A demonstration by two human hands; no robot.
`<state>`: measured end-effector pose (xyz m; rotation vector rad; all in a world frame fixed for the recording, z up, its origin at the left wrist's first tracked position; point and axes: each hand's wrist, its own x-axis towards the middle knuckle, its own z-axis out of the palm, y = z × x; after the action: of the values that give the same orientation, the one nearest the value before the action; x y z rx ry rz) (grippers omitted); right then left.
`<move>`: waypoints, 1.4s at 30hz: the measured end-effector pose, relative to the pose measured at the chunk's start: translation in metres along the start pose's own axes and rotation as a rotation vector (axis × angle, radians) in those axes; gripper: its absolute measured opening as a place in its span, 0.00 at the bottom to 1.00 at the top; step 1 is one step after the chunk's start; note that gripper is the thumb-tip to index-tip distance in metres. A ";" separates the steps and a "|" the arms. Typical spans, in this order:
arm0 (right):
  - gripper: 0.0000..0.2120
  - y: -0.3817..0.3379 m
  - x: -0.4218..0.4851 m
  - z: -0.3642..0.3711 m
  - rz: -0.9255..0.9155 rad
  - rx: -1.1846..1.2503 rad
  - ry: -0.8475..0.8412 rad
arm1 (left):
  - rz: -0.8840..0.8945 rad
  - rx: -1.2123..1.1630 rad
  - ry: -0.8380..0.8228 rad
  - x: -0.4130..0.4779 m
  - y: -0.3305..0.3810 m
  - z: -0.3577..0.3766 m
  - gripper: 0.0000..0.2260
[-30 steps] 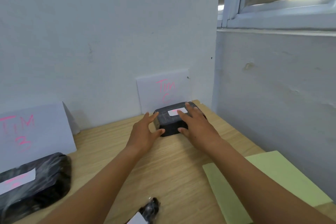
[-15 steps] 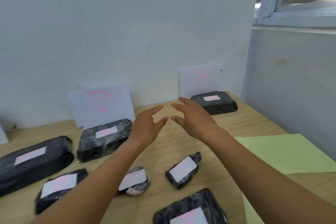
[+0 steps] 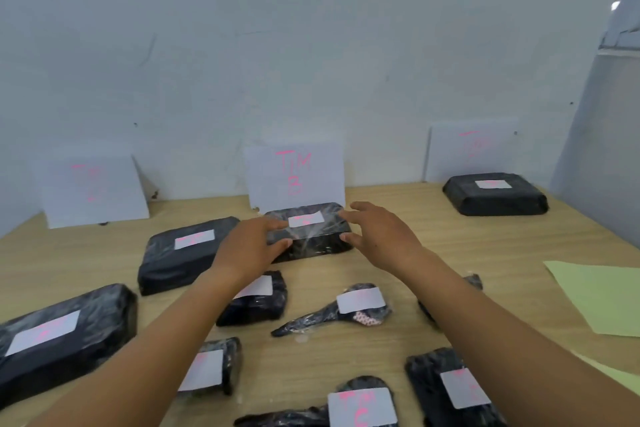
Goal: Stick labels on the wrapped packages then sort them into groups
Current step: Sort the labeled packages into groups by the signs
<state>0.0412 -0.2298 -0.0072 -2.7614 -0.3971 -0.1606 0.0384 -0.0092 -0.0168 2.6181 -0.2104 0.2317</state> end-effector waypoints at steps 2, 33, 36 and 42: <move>0.19 -0.005 0.006 0.009 -0.017 -0.007 0.000 | 0.023 0.042 -0.039 -0.002 -0.015 0.000 0.20; 0.24 -0.034 0.051 0.061 -0.099 -0.097 -0.024 | 0.157 0.106 -0.246 0.041 -0.065 0.012 0.25; 0.23 -0.040 0.049 0.062 -0.098 -0.143 -0.003 | 0.177 0.143 -0.226 0.036 -0.062 0.008 0.23; 0.22 -0.062 0.051 0.055 -0.133 -0.195 0.024 | 0.131 0.166 -0.164 0.021 -0.076 -0.011 0.22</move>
<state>0.0754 -0.1410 -0.0308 -2.9205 -0.5874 -0.2790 0.0720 0.0599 -0.0386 2.7925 -0.4372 0.0809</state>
